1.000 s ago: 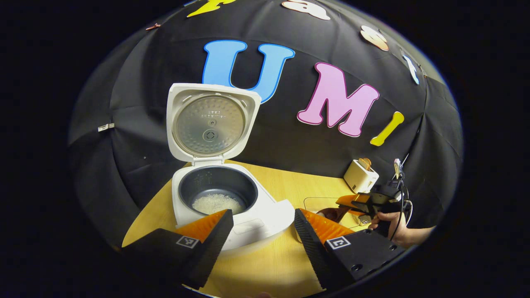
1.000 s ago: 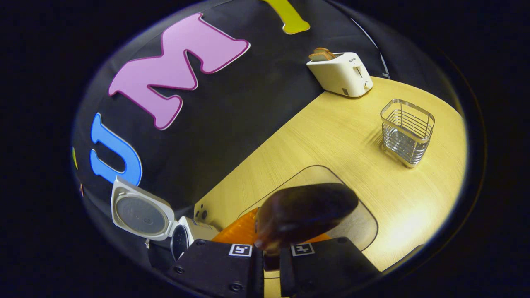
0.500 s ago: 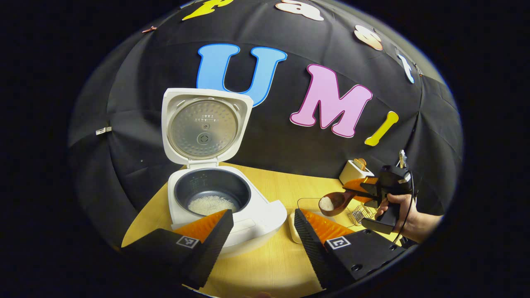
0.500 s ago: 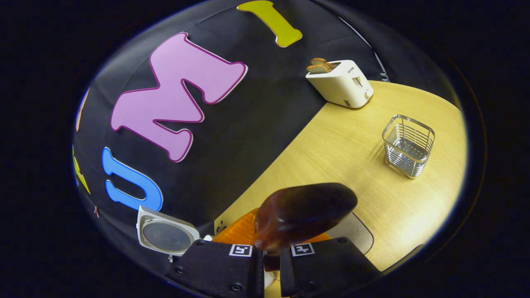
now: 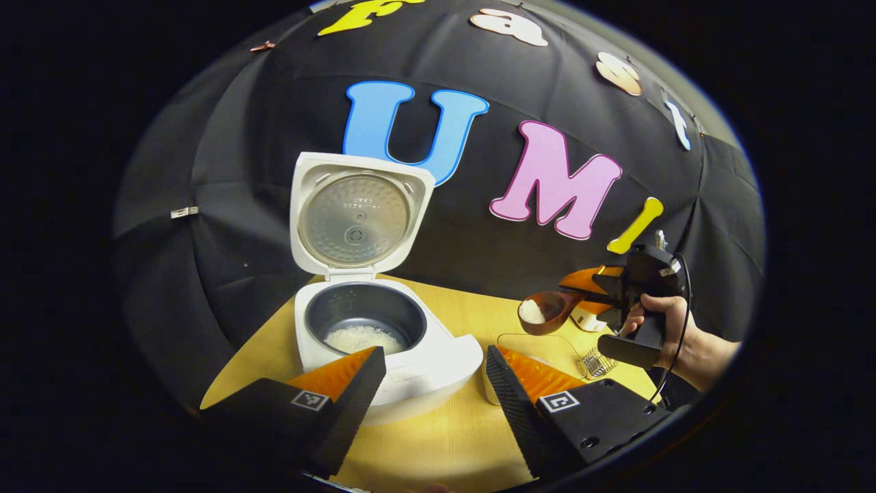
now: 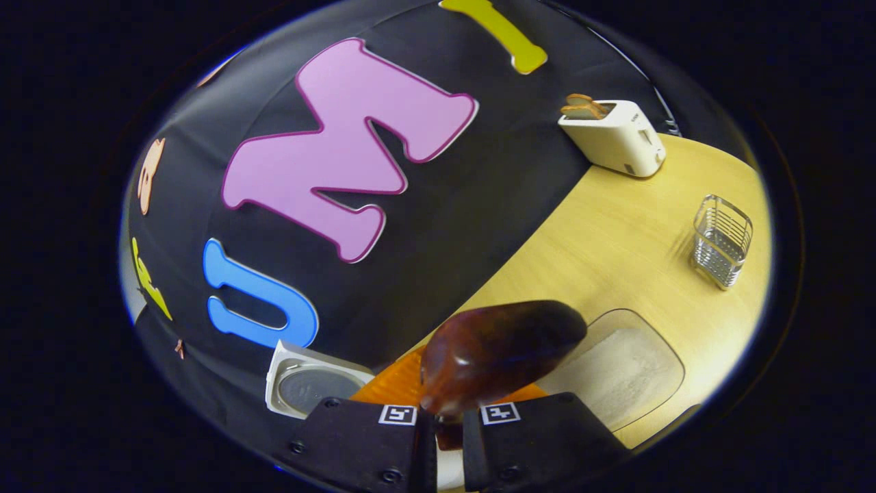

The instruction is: Close the left gripper, press the button to open the rice cooker; take a wooden spoon from the chopstick holder with the right hand, scoop a spoonful of rice and pour it into the rice cooker, then put the wooden spoon back into the chopstick holder.

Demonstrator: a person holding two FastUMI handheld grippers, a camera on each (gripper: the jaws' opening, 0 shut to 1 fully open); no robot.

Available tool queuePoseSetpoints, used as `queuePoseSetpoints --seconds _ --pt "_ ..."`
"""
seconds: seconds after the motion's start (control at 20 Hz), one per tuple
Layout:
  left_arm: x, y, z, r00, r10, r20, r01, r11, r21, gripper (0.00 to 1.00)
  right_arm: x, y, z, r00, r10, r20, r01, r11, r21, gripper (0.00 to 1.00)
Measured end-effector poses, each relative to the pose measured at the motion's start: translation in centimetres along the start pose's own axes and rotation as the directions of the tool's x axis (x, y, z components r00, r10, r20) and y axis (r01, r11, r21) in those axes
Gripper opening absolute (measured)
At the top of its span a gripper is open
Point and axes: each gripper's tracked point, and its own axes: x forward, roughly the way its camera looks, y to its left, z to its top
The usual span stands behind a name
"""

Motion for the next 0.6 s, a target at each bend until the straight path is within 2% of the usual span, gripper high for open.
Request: queuePoseSetpoints --seconds 0.4,0.6 --pt "-1.4 3.1 0.3 0.998 0.065 0.021 -0.064 0.997 -0.035 0.95 3.0 9.0 -5.3 0.986 0.136 -0.097 -0.138 0.990 -0.014 0.19" --pt "-2.1 4.7 0.6 0.995 0.094 0.029 -0.093 0.994 -0.056 0.95 4.5 12.0 -8.4 0.975 0.170 -0.145 -0.179 0.983 -0.051 0.19"
